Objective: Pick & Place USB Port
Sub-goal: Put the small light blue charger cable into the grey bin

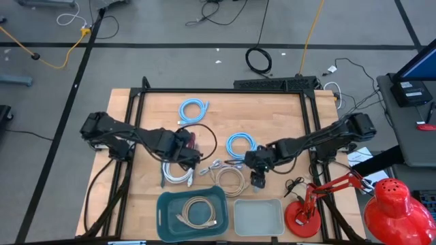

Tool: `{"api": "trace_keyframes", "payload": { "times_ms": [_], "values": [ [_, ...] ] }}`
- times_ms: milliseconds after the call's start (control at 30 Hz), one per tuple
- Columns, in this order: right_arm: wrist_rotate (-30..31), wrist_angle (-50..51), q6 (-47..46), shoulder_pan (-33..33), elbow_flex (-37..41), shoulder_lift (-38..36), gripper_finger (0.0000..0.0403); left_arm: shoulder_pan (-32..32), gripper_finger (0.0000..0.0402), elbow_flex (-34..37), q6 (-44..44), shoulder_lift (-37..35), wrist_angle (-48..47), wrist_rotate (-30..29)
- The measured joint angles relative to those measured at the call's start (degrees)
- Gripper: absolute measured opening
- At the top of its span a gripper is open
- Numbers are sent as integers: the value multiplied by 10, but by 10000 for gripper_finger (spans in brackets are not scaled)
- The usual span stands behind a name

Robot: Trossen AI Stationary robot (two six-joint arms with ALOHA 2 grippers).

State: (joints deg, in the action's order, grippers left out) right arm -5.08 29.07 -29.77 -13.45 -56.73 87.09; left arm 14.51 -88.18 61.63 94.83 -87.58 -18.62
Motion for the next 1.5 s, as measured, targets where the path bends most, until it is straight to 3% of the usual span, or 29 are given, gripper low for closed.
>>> {"api": "trace_keyframes", "payload": {
  "times_ms": [133, 233, 333, 433, 533, 1067, 1200, 1400, 1500],
  "values": [
    [-23, -23, 134, -36, 0, -7, 212, 7, 198, 0, 4, 0, 23, -7],
    [-19, -18, 319, -70, 1, -7, 212, 10, 198, 0, 5, 0, 24, -10],
    [52, -10, 455, -98, 19, -6, 212, 10, 198, 0, 4, 0, 24, -10],
    [112, -20, 513, -103, 38, -6, 212, 10, 198, 0, 10, 0, 23, -10],
    [141, -42, 518, -95, 47, -5, 212, 17, 198, 0, 19, 0, 23, -5],
    [112, -75, 483, -75, 70, 56, 203, 44, 198, 0, 41, 0, 18, 1],
    [120, -80, 441, -76, 69, 75, 155, 44, 198, 0, 39, 0, 16, 2],
    [119, -72, 351, -71, 70, 64, 29, 44, 198, 0, 48, 0, 14, 2],
    [155, -71, 306, -58, 66, 44, 19, 44, 198, 0, 98, 0, 15, -25]
  ]
}}
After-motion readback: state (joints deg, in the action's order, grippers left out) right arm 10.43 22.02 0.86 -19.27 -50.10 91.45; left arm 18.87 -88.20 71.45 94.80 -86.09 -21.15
